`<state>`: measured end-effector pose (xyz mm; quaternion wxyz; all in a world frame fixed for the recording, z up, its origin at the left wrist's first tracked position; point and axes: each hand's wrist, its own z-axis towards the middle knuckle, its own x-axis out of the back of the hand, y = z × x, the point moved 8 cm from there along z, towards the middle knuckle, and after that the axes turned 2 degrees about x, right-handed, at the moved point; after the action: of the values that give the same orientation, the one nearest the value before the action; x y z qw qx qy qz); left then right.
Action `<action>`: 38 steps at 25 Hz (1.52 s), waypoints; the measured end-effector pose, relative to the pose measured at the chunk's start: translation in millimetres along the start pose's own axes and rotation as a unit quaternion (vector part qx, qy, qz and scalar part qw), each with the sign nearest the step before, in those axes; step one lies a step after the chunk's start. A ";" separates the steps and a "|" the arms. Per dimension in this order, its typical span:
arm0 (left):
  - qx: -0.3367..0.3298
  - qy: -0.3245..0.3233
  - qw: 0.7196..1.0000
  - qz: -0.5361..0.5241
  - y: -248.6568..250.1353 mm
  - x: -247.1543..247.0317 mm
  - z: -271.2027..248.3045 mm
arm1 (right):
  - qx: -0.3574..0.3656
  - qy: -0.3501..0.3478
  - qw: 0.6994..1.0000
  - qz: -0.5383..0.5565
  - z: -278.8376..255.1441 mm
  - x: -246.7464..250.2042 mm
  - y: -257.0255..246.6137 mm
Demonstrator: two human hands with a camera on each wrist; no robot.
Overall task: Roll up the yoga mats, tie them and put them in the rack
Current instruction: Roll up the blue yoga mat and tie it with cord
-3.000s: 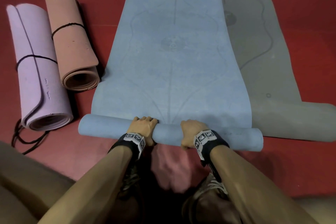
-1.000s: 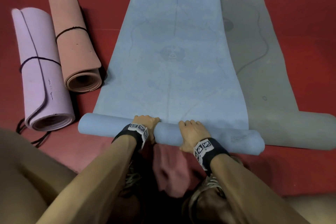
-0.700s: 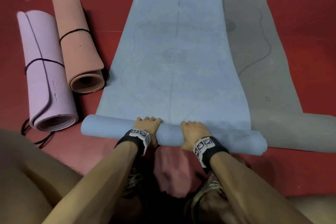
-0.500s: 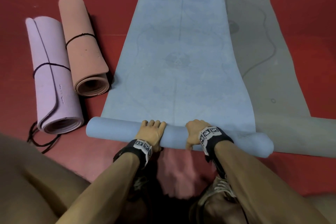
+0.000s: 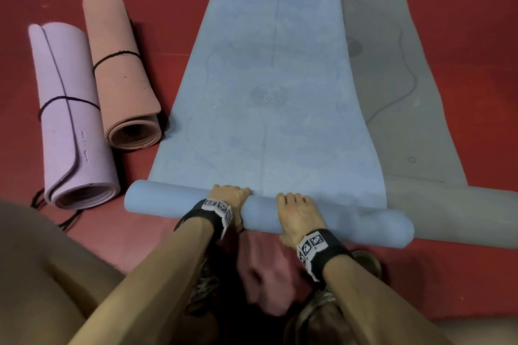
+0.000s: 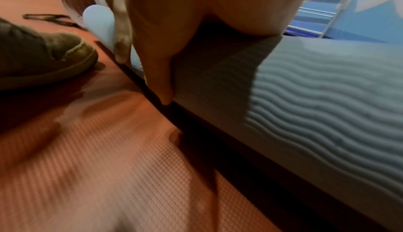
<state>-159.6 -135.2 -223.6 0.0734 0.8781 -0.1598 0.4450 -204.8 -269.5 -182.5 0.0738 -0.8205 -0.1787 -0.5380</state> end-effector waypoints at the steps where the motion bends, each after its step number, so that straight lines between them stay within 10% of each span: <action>1: -0.005 0.003 1.000 -0.011 -0.4 -3.0 -2.5 | -0.003 -0.005 1.000 0.002 0.9 1.1 -0.4; 10: -0.030 0.089 0.996 -0.006 8.2 -1.7 -31.9 | -0.021 -0.203 0.970 0.135 22.7 1.3 15.2; 19: 0.039 -0.081 0.994 0.066 8.4 14.8 -2.0 | 0.008 -0.004 1.000 -0.008 -1.4 6.6 3.0; 31: -0.017 0.036 0.999 0.005 1.6 1.7 -30.3 | -0.014 -0.226 0.959 0.170 25.3 -8.2 19.0; 38: 0.049 -0.090 0.993 0.051 2.2 7.8 -3.8 | 0.029 -0.064 0.996 0.056 7.4 -0.2 8.4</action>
<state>-158.9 -137.9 -215.1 -0.0075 0.9078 -0.1884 0.3746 -195.4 -275.0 -185.1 0.1156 -0.8594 -0.1524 -0.4742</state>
